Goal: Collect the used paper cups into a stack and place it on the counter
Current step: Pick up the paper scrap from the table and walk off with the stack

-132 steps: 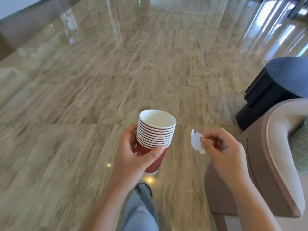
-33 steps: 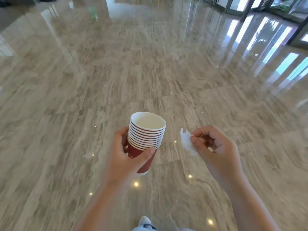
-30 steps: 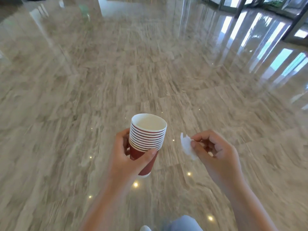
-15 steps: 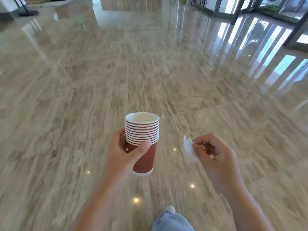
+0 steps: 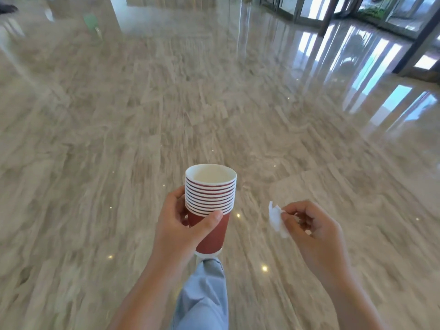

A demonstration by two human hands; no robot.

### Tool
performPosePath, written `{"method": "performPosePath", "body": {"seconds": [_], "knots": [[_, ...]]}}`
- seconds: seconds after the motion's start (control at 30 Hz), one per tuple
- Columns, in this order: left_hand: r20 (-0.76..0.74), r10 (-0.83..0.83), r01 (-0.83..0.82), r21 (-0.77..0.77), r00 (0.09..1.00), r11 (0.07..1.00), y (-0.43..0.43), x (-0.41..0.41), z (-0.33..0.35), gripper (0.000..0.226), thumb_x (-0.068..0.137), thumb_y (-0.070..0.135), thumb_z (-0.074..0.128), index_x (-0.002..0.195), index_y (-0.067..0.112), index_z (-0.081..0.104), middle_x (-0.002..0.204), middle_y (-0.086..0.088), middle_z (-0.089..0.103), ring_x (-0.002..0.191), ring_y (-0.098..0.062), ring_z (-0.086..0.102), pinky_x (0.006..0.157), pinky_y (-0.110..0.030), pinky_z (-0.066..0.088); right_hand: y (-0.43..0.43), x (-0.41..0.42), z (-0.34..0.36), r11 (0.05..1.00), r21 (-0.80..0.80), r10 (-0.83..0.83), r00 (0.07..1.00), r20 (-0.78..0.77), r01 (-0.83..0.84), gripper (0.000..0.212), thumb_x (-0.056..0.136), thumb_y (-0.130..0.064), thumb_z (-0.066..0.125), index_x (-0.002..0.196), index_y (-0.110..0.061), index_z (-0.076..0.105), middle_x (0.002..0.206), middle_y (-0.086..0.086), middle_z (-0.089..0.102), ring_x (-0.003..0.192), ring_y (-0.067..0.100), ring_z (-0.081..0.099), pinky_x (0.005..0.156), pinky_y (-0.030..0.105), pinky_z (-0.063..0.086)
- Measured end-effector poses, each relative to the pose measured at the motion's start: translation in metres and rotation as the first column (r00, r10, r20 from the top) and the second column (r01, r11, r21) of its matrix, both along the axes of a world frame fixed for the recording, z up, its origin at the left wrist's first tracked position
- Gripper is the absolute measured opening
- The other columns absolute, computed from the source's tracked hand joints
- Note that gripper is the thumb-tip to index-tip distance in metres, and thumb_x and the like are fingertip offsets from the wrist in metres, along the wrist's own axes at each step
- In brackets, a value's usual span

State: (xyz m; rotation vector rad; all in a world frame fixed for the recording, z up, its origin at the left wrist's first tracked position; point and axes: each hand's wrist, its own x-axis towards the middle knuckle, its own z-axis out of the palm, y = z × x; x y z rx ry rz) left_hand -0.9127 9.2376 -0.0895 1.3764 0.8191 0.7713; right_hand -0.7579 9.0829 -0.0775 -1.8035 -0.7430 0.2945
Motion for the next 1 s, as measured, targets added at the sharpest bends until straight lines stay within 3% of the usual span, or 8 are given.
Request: {"method": "performPosePath", "body": {"seconds": [0.13,0.33,0.6,0.73,0.87,1.0], "knots": [[0.032,0.01,-0.01,0.01,0.999,1.0,0.096,0.07,-0.001,0.063,0.042,0.045,0.082,0.1,0.035,0.057,0.097,0.007,0.072,0.087,-0.009,0.069,0.062,-0.016,0.052,0.089,0.07,0.01,1.0,0.004,-0.013,0.999,0.04,0.013,0.028,0.077,-0.003,0.066,0.068,-0.029,0.061,0.07,-0.008,0.06,0.061,0.01,0.051,0.056,0.01,0.038],[0.063,-0.071,0.068,0.049,0.995,0.996,0.211,0.179,0.02,0.054,0.047,0.044,0.083,0.096,0.045,0.059,0.101,0.006,0.071,0.09,-0.01,0.069,0.064,-0.02,0.053,0.211,0.167,0.043,0.999,0.033,-0.009,0.991,0.135,0.005,0.026,0.077,-0.005,0.065,0.069,-0.029,0.06,0.075,-0.01,0.06,0.065,0.009,0.051,0.059,0.011,0.038],[0.027,-0.118,0.117,0.024,0.993,0.993,0.304,0.34,0.013,0.06,0.043,0.044,0.081,0.098,0.04,0.056,0.099,0.005,0.071,0.089,-0.012,0.068,0.066,-0.024,0.053,0.302,0.314,0.021,0.994,0.043,-0.1,0.994,0.048,0.098,0.033,0.075,0.003,0.067,0.067,-0.029,0.061,0.067,-0.004,0.059,0.062,0.01,0.05,0.058,0.012,0.038],[0.023,-0.133,0.132,0.044,0.991,0.99,0.346,0.441,0.009,0.059,0.042,0.045,0.08,0.096,0.052,0.056,0.101,0.009,0.071,0.091,-0.009,0.068,0.07,-0.025,0.053,0.349,0.417,0.011,0.99,0.063,-0.129,0.99,0.048,0.126,0.034,0.074,0.003,0.066,0.066,-0.029,0.061,0.065,-0.004,0.059,0.06,0.009,0.049,0.056,0.012,0.038],[0.032,-0.125,0.124,0.053,0.992,0.991,0.387,0.543,0.02,0.062,0.042,0.044,0.079,0.099,0.046,0.055,0.102,0.006,0.07,0.094,-0.015,0.067,0.08,-0.037,0.054,0.393,0.523,0.021,0.992,0.069,-0.11,0.991,0.076,0.105,0.037,0.074,0.003,0.067,0.065,-0.032,0.059,0.065,-0.006,0.058,0.06,0.008,0.048,0.057,0.01,0.038],[0.066,-0.104,0.1,0.063,0.992,0.993,0.429,0.625,0.035,0.058,0.044,0.042,0.08,0.096,0.052,0.056,0.102,0.009,0.07,0.093,-0.012,0.067,0.072,-0.026,0.054,0.439,0.616,0.038,0.997,0.07,-0.046,0.997,0.064,0.042,0.038,0.076,0.0,0.066,0.066,-0.036,0.061,0.067,-0.015,0.059,0.059,0.006,0.049,0.056,0.008,0.037]]}}
